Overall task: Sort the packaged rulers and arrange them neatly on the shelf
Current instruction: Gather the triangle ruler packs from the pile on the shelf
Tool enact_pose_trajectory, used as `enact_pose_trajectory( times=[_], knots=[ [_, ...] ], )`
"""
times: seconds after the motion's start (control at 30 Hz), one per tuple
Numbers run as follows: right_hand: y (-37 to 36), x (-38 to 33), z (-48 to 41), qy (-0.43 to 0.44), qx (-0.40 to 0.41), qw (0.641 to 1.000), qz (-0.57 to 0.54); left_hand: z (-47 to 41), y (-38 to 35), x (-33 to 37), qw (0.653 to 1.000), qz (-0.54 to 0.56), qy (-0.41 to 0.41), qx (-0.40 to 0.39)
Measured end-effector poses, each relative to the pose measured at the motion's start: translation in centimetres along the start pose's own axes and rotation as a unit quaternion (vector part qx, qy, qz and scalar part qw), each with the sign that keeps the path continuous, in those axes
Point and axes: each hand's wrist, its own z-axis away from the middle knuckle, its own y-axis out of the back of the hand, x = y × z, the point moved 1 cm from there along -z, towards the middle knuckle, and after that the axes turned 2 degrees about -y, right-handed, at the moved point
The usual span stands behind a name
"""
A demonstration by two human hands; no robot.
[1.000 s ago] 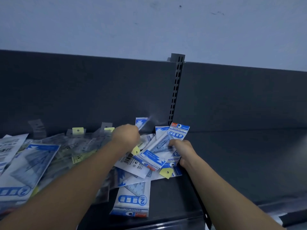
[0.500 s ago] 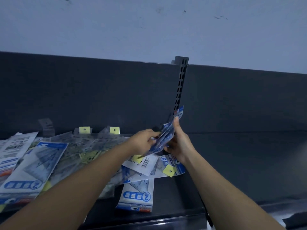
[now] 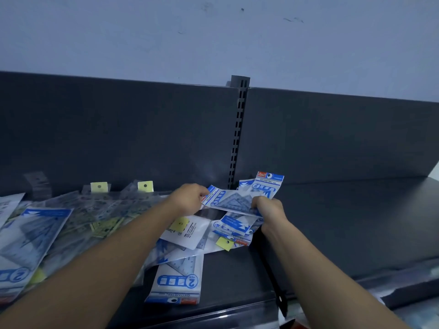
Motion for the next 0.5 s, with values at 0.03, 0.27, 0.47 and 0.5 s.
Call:
enact_pose_trajectory(
  times=[0.03, 0.27, 0.47, 0.5],
  knots=[
    [0.2, 0.0, -0.3, -0.003, 0.006, 1.000, -0.003, -0.3, -0.2, 0.2, 0.999, -0.032, -0.003, -0.020],
    [1.1, 0.6, -2.8, 0.023, 0.071, 0.997, -0.021, -3.1, -1.8, -0.1, 0.979, -0.181, 0.072, -0.058],
    [1.3, 0.7, -3.6, 0.027, 0.069, 0.996, -0.041, -4.2, -1.1, 0.1, 0.980, -0.138, 0.115, -0.081],
    [1.3, 0.6, -3.7, 0.028, 0.066, 0.996, -0.044, -4.3, -1.0, 0.1, 0.982, -0.123, 0.119, -0.084]
  ],
)
